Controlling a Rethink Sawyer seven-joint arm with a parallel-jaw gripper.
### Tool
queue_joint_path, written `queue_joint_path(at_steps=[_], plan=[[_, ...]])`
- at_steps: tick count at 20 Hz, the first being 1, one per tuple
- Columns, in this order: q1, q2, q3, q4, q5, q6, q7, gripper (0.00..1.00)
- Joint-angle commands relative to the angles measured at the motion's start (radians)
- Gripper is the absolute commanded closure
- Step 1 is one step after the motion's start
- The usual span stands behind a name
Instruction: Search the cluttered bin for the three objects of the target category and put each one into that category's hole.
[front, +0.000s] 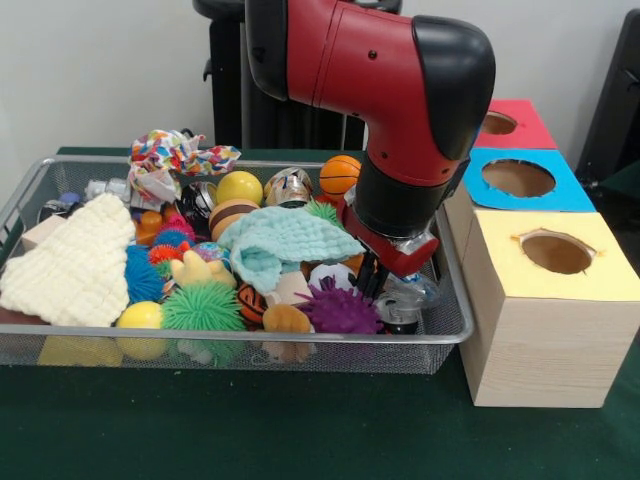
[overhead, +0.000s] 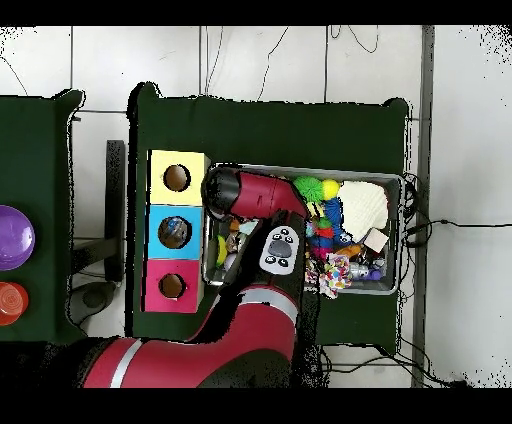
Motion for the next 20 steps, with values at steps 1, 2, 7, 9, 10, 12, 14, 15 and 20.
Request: queue_joint_path(at_steps=[1,2,7,9,10,12,14,15,20], plan=[[-0.013,0.035,0.076,0.008,0.053,0.064,0.163,1.00],[-0.013,0.031,0.072,0.006,0.050,0.074,0.159,1.00],[-0.002,0.023,0.047,-0.019,0.031,0.144,0.150,1.00],[-0.002,0.019,0.038,-0.026,0.022,0.171,0.144,1.00],[-0.004,0.022,0.034,-0.038,0.019,0.186,0.141,1.00],[-0.008,0.022,0.028,-0.053,0.012,0.210,0.133,1.00],[-0.004,0.016,0.020,-0.056,0.007,0.231,0.134,1.00],[-0.002,0.013,0.016,-0.057,0.005,0.240,0.135,0.00],[-0.002,0.010,-0.001,-0.079,-0.008,0.273,0.126,0.00]])
